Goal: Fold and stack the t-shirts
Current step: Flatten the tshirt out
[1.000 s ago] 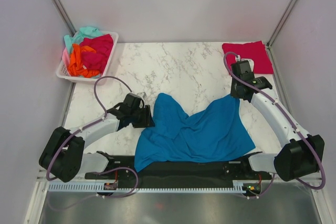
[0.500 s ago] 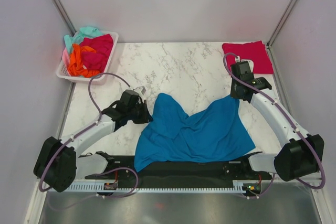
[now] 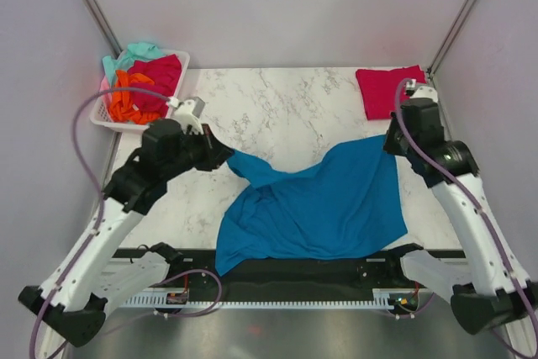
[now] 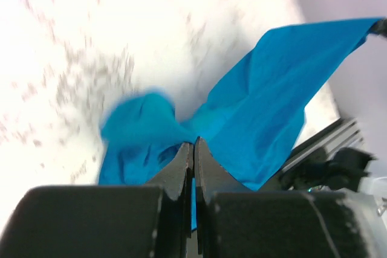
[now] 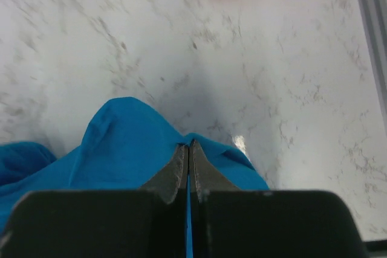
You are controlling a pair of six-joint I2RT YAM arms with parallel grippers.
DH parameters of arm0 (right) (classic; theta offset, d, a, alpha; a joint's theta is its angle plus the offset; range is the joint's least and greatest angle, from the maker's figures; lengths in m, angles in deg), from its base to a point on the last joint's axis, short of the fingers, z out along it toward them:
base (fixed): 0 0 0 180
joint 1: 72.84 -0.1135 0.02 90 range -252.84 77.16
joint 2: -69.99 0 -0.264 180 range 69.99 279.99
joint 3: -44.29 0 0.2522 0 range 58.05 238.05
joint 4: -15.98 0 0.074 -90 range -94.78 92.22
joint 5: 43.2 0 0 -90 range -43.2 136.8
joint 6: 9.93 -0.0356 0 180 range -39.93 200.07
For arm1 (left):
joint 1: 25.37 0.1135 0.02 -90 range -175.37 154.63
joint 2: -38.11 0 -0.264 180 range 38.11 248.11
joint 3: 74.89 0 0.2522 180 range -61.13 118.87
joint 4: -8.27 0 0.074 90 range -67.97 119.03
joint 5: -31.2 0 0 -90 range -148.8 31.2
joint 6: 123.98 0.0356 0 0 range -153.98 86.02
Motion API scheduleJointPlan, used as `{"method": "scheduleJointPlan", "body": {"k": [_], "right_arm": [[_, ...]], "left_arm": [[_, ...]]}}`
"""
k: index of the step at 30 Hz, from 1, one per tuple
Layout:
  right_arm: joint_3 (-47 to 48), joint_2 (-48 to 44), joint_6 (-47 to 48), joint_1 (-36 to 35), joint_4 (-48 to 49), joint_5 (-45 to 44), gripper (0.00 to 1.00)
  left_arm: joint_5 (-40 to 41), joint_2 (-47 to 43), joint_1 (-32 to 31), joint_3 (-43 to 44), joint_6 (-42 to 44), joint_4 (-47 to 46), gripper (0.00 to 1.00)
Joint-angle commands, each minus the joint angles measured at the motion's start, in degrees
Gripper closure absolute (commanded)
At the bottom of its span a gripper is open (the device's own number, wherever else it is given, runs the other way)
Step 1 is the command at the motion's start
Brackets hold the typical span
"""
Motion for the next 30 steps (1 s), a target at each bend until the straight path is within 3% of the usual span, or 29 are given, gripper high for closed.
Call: {"method": "scheduleJointPlan", "body": {"k": [1, 6, 20, 23, 26, 30], "right_arm": [[10.7, -11.2, -0.9, 0.2, 0.9, 2.5, 1.0], [19.1, -22.3, 0.2, 0.1, 2.2, 2.5, 1.0], [26.2, -40.7, 3.3, 0.4, 8.7, 2.5, 1.0], [28.3, -39.0, 3.9, 0.8, 8.8, -0.1, 1.0], [33.1, -30.8, 4.9, 0.7, 4.9, -5.5, 1.0], [36.5, -11.1, 6.4, 0.4, -1.7, -14.0, 1.0]], "left_arm": [[1.8, -5.0, -0.1, 13.1, 7.1, 5.7, 0.98], [0.5, -6.1, -0.1, 36.7, 13.2, 10.3, 0.98], [-12.0, -11.3, 0.3, 60.9, 22.8, 9.0, 0.98], [-10.8, -8.5, 0.4, 64.4, 23.5, 8.7, 0.98], [-7.0, -3.3, 0.3, 66.2, 25.3, 9.1, 0.98], [3.6, 4.7, 0.3, 63.0, 28.1, 9.1, 0.98]]}}
